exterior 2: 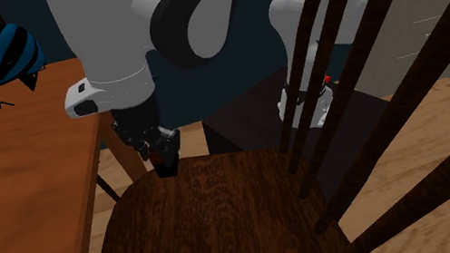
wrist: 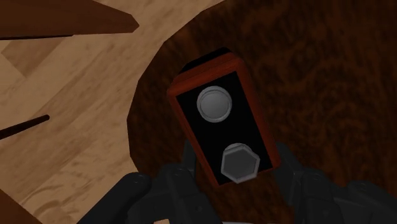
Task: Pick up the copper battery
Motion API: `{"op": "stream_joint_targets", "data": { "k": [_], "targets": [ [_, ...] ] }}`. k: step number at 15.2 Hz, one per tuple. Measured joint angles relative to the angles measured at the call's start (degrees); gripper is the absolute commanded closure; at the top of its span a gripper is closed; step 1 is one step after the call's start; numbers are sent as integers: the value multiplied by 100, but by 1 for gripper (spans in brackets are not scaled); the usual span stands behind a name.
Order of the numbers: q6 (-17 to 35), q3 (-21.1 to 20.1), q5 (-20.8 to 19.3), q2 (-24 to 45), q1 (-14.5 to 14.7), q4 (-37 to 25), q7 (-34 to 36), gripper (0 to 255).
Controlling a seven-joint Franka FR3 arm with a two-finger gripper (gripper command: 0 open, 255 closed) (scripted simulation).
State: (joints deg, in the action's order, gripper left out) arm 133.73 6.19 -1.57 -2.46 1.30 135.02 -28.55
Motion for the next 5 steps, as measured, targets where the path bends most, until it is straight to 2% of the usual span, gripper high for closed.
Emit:
{"op": "stream_joint_targets", "data": {
  "k": [5],
  "targets": [
    [-357,-10,-20,-203,6,-156,23,255]
  ]
}}
